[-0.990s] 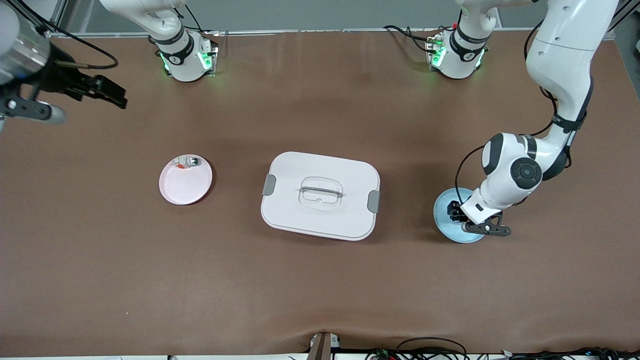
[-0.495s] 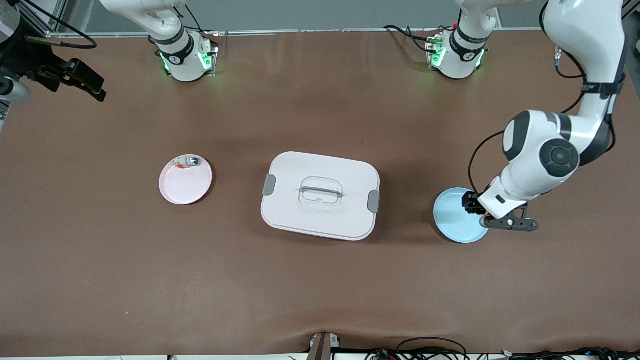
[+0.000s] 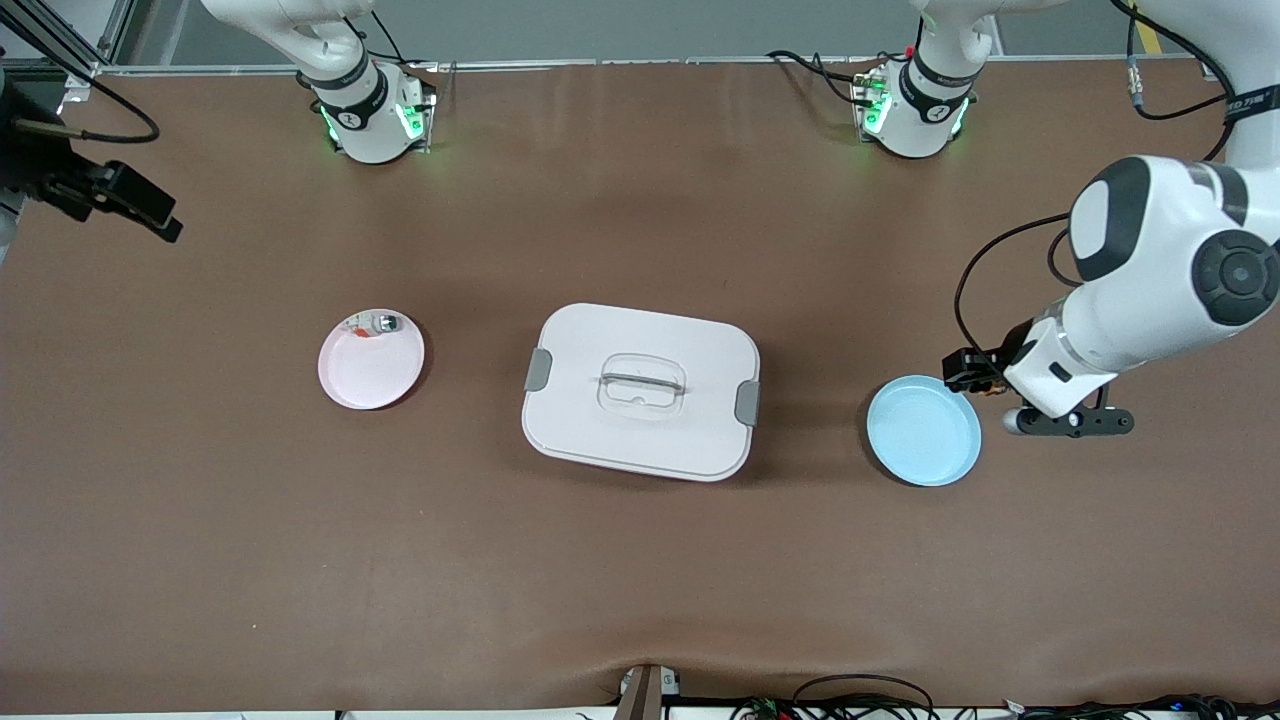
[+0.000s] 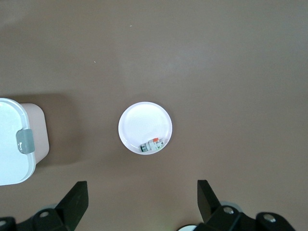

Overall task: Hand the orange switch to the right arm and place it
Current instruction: 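Carry the switch with the left gripper over the white box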

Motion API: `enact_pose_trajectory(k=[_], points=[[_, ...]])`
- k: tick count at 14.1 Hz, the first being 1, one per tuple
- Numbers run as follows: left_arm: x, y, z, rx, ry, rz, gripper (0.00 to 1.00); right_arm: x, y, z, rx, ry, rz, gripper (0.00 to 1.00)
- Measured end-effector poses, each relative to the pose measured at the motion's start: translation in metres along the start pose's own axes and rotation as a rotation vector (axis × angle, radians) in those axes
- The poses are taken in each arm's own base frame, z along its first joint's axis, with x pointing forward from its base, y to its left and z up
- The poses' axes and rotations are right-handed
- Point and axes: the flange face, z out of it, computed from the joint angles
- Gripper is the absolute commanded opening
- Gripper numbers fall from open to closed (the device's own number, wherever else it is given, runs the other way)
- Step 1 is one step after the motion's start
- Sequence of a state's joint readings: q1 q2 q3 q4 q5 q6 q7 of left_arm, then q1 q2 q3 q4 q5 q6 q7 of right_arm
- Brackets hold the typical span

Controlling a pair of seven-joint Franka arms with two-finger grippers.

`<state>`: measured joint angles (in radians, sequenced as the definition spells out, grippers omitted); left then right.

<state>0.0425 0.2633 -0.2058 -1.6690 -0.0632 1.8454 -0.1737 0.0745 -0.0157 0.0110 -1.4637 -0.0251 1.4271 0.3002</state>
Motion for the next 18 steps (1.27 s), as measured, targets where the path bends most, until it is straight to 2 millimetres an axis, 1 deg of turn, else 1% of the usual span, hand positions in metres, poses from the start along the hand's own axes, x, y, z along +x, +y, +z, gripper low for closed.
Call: enact_pose_trajectory(k=[2, 6, 7, 9, 11, 13, 15, 18], points=[[-0.002, 0.012, -0.018, -0.04, -0.016, -0.042, 0.0, 0.004, 0.0, 0.008, 0.001, 0.004, -0.043, 1.0], [-0.012, 0.049, -0.045, -0.101, -0.046, -0.147, 0.0, 0.005, 0.003, 0.009, 0.002, 0.007, -0.099, 1.0], [-0.015, 0.06, -0.049, -0.118, -0.052, -0.181, 0.0, 0.006, 0.007, 0.009, 0.002, 0.006, -0.122, 1.0], [-0.022, 0.084, -0.055, -0.155, -0.071, -0.26, 0.0, 0.009, 0.016, 0.009, 0.009, 0.005, -0.14, 1.0], [-0.031, 0.109, -0.061, -0.188, -0.095, -0.363, 0.0, 0.01, 0.022, 0.009, 0.061, -0.006, -0.129, 1.0], [-0.041, 0.136, -0.064, -0.206, -0.124, -0.464, 0.0, 0.013, 0.032, 0.01, 0.103, -0.016, -0.107, 1.0], [-0.052, 0.162, -0.063, -0.215, -0.161, -0.548, 0.0, 0.014, 0.039, 0.009, 0.106, -0.013, -0.102, 1.0], [-0.064, 0.199, -0.061, -0.235, -0.222, -0.645, 0.0, 0.011, 0.04, 0.013, 0.101, -0.051, -0.103, 1.0]])
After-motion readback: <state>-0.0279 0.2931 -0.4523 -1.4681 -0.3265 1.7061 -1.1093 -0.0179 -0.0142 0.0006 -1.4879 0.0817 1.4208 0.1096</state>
